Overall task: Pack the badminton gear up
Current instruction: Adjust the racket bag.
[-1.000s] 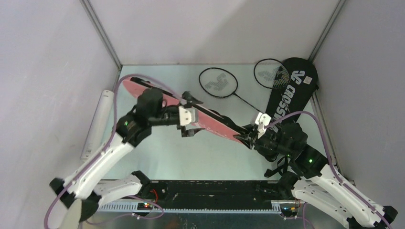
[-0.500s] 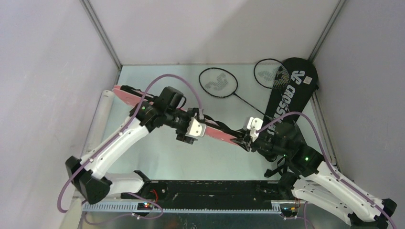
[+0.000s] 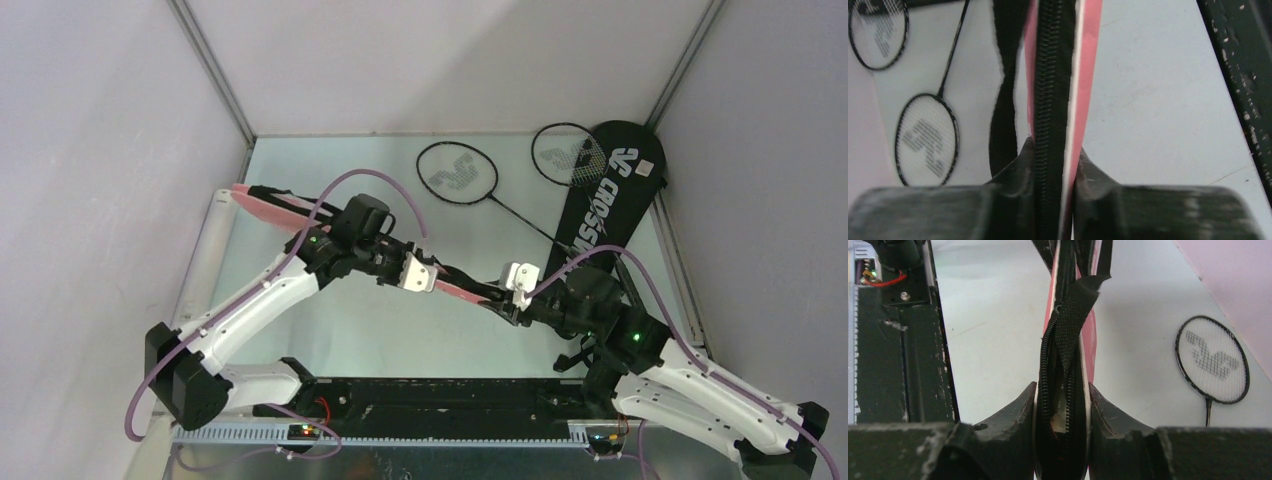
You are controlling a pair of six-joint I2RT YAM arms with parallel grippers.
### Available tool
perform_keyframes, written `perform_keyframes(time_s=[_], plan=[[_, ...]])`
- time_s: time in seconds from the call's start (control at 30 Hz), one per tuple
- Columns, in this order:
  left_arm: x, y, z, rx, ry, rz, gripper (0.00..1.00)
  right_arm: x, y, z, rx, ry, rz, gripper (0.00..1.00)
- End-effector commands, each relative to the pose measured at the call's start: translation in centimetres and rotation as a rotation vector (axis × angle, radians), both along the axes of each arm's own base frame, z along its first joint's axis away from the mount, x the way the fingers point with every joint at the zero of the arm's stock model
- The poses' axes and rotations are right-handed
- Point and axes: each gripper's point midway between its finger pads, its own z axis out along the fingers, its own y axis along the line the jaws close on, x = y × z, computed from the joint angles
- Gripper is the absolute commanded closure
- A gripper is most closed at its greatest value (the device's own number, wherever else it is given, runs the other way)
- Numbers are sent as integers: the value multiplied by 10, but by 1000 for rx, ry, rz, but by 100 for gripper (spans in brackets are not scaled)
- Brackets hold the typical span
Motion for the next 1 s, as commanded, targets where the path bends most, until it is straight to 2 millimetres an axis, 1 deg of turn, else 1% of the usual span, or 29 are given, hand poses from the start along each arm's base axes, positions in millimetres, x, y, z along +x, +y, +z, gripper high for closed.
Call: perform_keyframes(time_s=[0.0, 0.03, 0.07, 0.1, 0.13, 0.17, 0.2, 0.23, 0.27, 0.3, 0.37, 0.47, 0.5, 0.63, 0.67, 0.7, 0.77, 0.8, 0.83, 0.87, 0.9, 0.93, 0.97], plan=[[1, -11, -7, -10, -29, -6, 97, -16, 15, 18, 85, 13, 67, 84], [3, -13, -4, -24, -45, 13, 98, -16, 14, 20, 107, 58, 34, 59], [5, -10, -9, -9, -51, 38, 100, -16, 14, 24, 126, 78, 22, 40], [6, -12, -5, -20, -74, 43, 100, -15, 13, 25, 151, 128, -14, 35], [6, -8, -11, -3, -83, 57, 100, -14, 11, 29, 172, 149, -39, 27], [5, -10, -8, -13, -106, 55, 100, -10, 8, 31, 199, 193, -91, 25], [6, -6, -14, 7, -117, 69, 100, -7, 6, 34, 211, 206, -121, 21], [4, -8, -13, 0, -139, 64, 100, -7, 7, 38, 229, 231, -131, 20], [4, -6, -18, 16, -149, 74, 100, -6, 8, 41, 241, 236, -133, 18], [3, -8, -16, 9, -159, 68, 100, -6, 10, 43, 249, 258, -137, 18], [0, -9, -14, 1, -153, 64, 100, -4, 15, 40, 238, 304, -149, 17], [1, -10, -11, -5, -147, 78, 100, 2, 20, 26, 194, 399, -198, 19], [2, -10, -12, 0, -149, 82, 100, 4, 24, 23, 179, 423, -206, 19], [4, -11, -18, 31, -168, 93, 100, 6, 41, 15, 161, 520, -184, 22], [4, -12, -18, 33, -171, 94, 100, 5, 45, 10, 145, 549, -176, 24], [5, -11, -19, 37, -176, 101, 100, 4, 46, 10, 138, 560, -169, 25], [7, -10, -19, 38, -181, 112, 100, 0, 50, 6, 122, 591, -148, 39], [7, -11, -18, 34, -186, 115, 100, -3, 52, 5, 116, 608, -131, 42], [8, -10, -19, 37, -190, 120, 100, -5, 53, 5, 113, 615, -123, 53], [9, -10, -17, 30, -198, 124, 100, -6, 53, 5, 111, 622, -112, 61], [10, -9, -19, 35, -204, 125, 100, -8, 53, 4, 107, 625, -109, 88], [10, -8, -18, 33, -212, 127, 100, -9, 52, 7, 109, 616, -105, 95], [10, -7, -21, 40, -217, 124, 100, -6, 49, 6, 103, 605, -134, 100]])
